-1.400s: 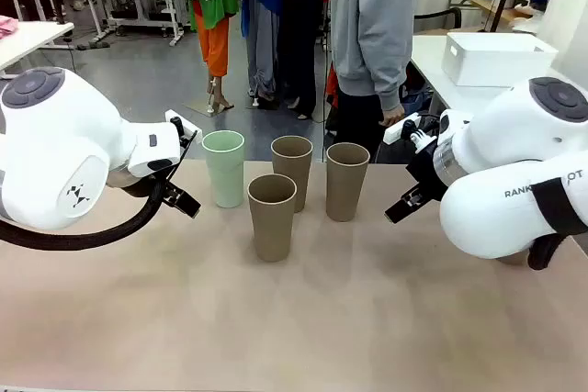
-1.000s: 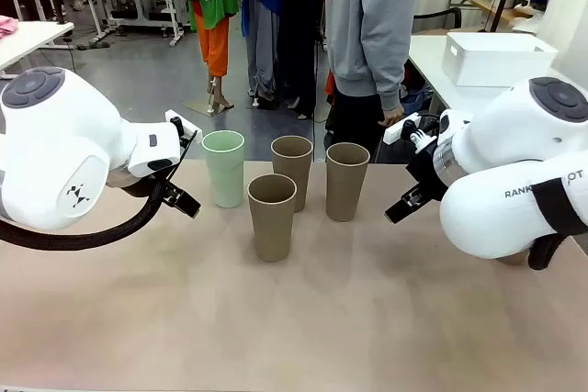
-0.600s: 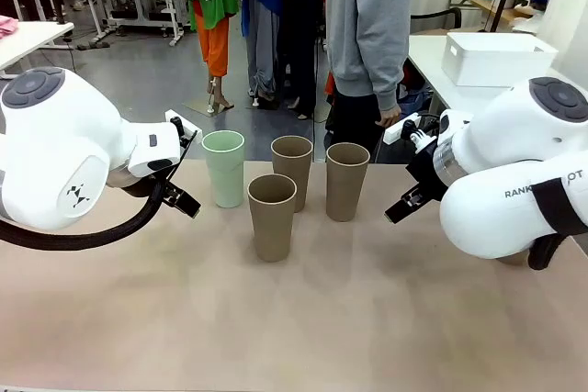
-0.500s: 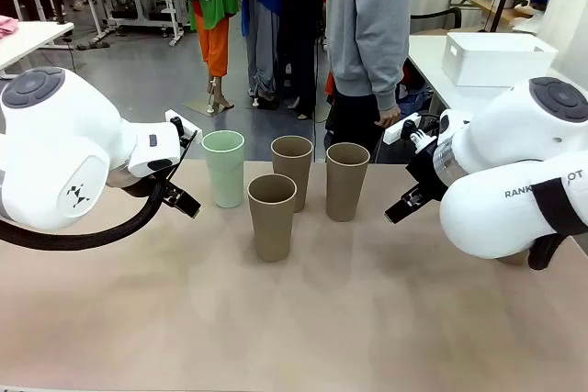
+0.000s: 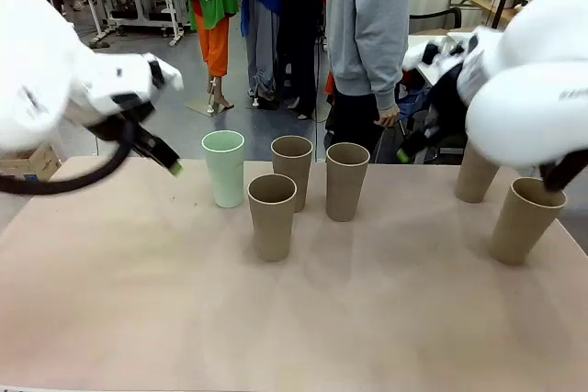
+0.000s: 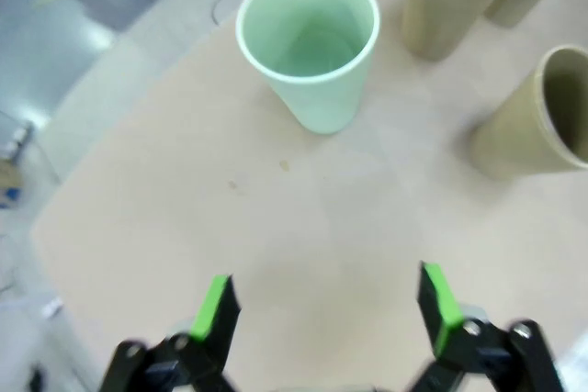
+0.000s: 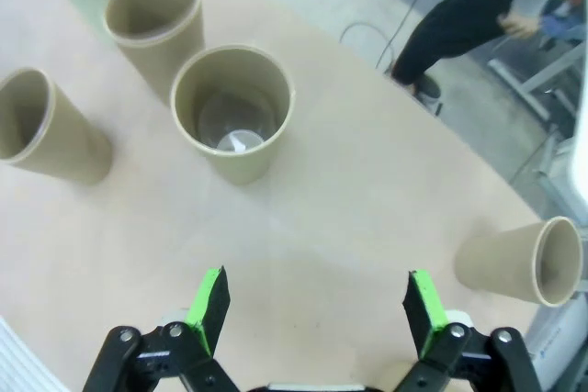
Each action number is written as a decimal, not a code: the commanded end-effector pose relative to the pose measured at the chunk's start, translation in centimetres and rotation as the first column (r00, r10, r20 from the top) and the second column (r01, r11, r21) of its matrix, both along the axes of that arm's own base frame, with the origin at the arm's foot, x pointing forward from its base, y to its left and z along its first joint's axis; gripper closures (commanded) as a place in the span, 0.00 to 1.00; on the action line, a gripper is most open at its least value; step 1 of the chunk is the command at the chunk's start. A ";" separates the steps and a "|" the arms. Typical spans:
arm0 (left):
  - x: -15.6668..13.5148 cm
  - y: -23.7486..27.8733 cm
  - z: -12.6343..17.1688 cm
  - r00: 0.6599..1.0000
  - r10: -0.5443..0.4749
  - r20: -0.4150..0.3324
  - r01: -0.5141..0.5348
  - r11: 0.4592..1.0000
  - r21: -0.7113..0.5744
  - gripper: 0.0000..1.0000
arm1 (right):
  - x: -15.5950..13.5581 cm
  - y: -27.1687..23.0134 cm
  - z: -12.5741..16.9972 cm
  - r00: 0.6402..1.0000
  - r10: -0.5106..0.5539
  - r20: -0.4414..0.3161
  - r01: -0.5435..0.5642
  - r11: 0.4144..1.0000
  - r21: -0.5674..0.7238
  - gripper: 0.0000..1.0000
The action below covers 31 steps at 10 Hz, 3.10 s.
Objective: Stack the cups and store them in the basket.
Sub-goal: Pick up two Reusable plastic cups , one in each hand.
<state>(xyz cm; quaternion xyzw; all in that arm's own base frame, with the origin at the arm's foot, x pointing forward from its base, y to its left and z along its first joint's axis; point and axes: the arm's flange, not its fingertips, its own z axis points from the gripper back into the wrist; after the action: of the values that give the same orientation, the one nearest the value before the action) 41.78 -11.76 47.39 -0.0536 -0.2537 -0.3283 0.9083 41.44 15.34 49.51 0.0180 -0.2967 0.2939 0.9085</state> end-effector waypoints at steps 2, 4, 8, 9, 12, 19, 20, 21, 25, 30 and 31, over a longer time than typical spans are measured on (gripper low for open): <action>0.2 7.1 6.3 0.974 -0.223 -0.041 0.222 0.975 -0.027 0.00 | -1.8 -6.3 5.2 0.990 0.134 -0.048 -0.130 0.988 0.077 0.00; -1.1 13.1 8.1 0.919 -0.394 -0.019 0.391 0.916 -0.089 0.00 | -5.5 -13.7 5.9 0.970 0.242 0.028 -0.244 0.957 0.159 0.00; -3.0 22.8 5.8 0.798 -0.574 0.186 0.603 0.769 -0.212 0.00 | -11.1 -23.6 4.2 0.907 0.348 0.237 -0.404 0.876 0.263 0.00; -3.3 23.0 4.8 0.779 -0.583 0.232 0.625 0.751 -0.212 0.00 | -11.6 -24.3 4.0 0.893 0.362 0.267 -0.430 0.860 0.275 0.00; -4.9 24.0 3.5 0.741 -0.593 0.314 0.665 0.714 -0.220 0.00 | -11.8 -25.4 3.1 0.880 0.375 0.293 -0.456 0.840 0.295 0.00; -5.2 24.2 3.4 0.746 -0.586 0.315 0.659 0.719 -0.222 0.00 | -11.1 -25.9 4.2 0.892 0.356 0.280 -0.435 0.846 0.308 0.00; -5.2 24.2 3.4 0.746 -0.586 0.315 0.659 0.719 -0.222 0.00 | -11.1 -25.9 4.2 0.892 0.356 0.280 -0.435 0.846 0.308 0.00; -5.2 24.2 3.4 0.746 -0.586 0.315 0.659 0.719 -0.222 0.00 | -11.1 -25.9 4.2 0.892 0.356 0.280 -0.435 0.846 0.308 0.00; -5.2 24.2 3.4 0.746 -0.586 0.315 0.659 0.719 -0.222 0.00 | -11.1 -25.9 4.2 0.892 0.356 0.280 -0.435 0.846 0.308 0.00; -5.2 24.2 3.4 0.746 -0.586 0.315 0.659 0.719 -0.222 0.00 | -11.1 -25.9 4.2 0.892 0.356 0.280 -0.435 0.846 0.308 0.00; -5.2 24.2 3.4 0.746 -0.586 0.315 0.659 0.719 -0.222 0.00 | -11.1 -25.9 4.2 0.892 0.356 0.280 -0.435 0.846 0.308 0.00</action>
<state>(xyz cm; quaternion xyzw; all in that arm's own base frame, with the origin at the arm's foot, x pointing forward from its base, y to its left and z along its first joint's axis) 36.46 12.36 50.64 -0.2406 -0.3574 -0.5707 0.6990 30.15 -10.30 53.56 0.2094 -0.4209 0.4085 0.7824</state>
